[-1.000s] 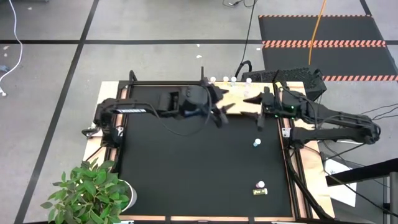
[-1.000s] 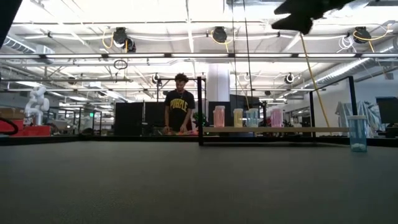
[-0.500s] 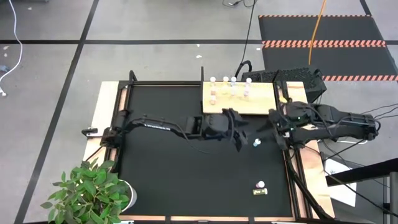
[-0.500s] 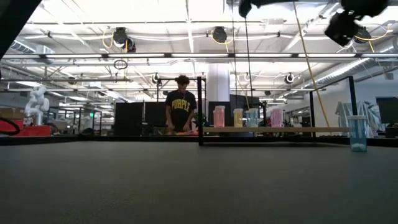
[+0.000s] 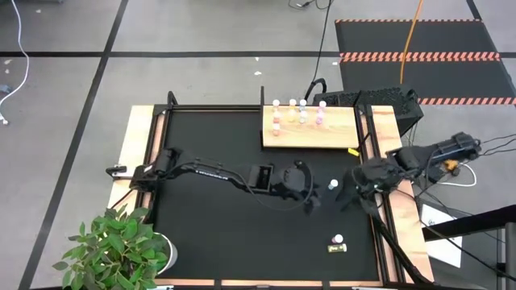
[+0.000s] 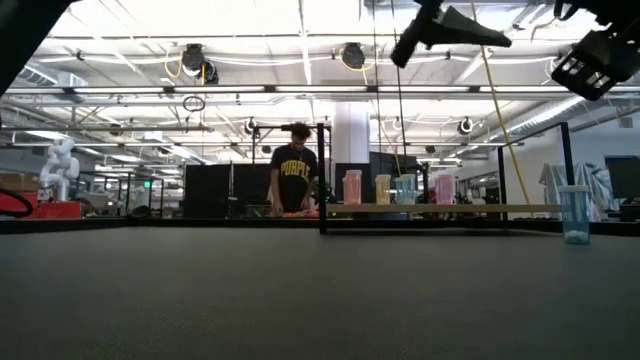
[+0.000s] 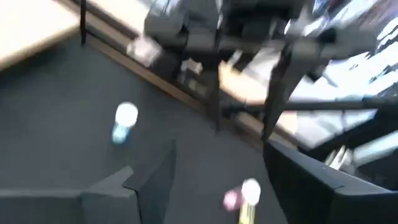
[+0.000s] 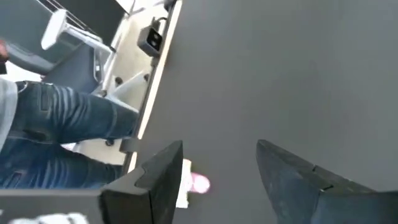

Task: Pick and place medicine bottles onto shelf by color
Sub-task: Put the yellow pill bottle aligned with the other yellow pill bottles on the shelf

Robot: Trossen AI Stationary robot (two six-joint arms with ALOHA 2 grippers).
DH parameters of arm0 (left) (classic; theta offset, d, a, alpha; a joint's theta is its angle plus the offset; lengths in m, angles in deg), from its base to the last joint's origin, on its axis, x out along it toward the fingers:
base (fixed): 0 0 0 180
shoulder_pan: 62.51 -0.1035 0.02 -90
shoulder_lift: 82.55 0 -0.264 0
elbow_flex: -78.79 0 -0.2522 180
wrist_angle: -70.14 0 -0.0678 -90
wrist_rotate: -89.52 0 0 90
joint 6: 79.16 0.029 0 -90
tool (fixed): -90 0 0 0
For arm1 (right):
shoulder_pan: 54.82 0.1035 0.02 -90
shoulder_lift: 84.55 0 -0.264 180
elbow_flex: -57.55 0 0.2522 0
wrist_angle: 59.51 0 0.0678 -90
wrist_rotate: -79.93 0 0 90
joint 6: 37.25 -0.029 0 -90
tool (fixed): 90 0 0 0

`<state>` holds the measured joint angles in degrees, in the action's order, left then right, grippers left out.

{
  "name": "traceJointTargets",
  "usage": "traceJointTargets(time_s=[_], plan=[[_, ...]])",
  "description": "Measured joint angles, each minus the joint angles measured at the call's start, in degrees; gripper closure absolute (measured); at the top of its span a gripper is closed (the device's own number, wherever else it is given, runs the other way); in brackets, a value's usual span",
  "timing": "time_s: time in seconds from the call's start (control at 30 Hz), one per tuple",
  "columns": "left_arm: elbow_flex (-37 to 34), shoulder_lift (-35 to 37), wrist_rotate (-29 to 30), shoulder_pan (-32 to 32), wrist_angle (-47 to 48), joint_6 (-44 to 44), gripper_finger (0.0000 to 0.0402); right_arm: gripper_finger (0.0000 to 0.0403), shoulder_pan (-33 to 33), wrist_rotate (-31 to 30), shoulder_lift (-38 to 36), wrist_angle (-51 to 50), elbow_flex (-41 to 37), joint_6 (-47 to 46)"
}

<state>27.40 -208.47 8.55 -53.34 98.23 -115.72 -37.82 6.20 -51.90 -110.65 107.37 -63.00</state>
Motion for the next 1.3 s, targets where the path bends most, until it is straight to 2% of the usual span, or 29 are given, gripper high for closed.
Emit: traceJointTargets(time_s=[0.1,0.27,0.47,0.6,0.73,0.9,0.97,1.07,1.17,1.23,1.3], plan=[[0.00,1.36,0.03,0.81,4.30,-0.60,0.0183,0.0210,6.28,-6.27,0.42,4.85,-1.36,-3.64],[0.12,1.95,-1.66,1.92,8.95,-2.18,0.0221,0.0215,14.81,-16.25,3.43,5.40,-1.46,-10.37],[0.04,0.21,-2.54,3.46,10.31,-1.28,0.0233,0.0224,22.51,-25.19,9.10,5.40,-1.46,-26.92],[0.02,-0.82,-4.93,3.82,9.53,0.47,0.0233,0.0229,25.72,-25.36,13.55,6.11,-1.46,-40.14],[0.10,-1.53,-4.87,5.94,7.70,6.50,0.0234,0.0230,30.47,-24.35,17.80,4.95,-0.23,-47.63],[-0.01,-3.43,-3.34,8.55,3.65,12.63,0.0234,0.0230,34.85,-16.01,20.50,6.88,0.31,-61.44],[0.09,-5.11,-3.34,8.84,-2.19,13.68,0.0234,0.0230,36.68,-13.08,20.55,8.59,0.34,-66.03],[0.00,-6.66,-3.62,9.52,-6.16,12.86,0.0233,0.0230,39.95,-11.92,20.49,9.73,0.34,-71.04],[-0.01,-8.56,-2.09,10.41,-12.01,7.78,0.0233,0.0230,42.19,-11.73,20.66,9.14,0.40,-74.76],[0.20,-11.32,-1.91,10.74,-20.20,7.56,0.0234,0.0230,43.07,-11.75,21.00,9.18,0.40,-76.65],[0.05,-13.13,-1.66,11.24,-23.72,8.41,0.0233,0.0230,44.00,-12.21,21.61,8.38,0.40,-77.51]])
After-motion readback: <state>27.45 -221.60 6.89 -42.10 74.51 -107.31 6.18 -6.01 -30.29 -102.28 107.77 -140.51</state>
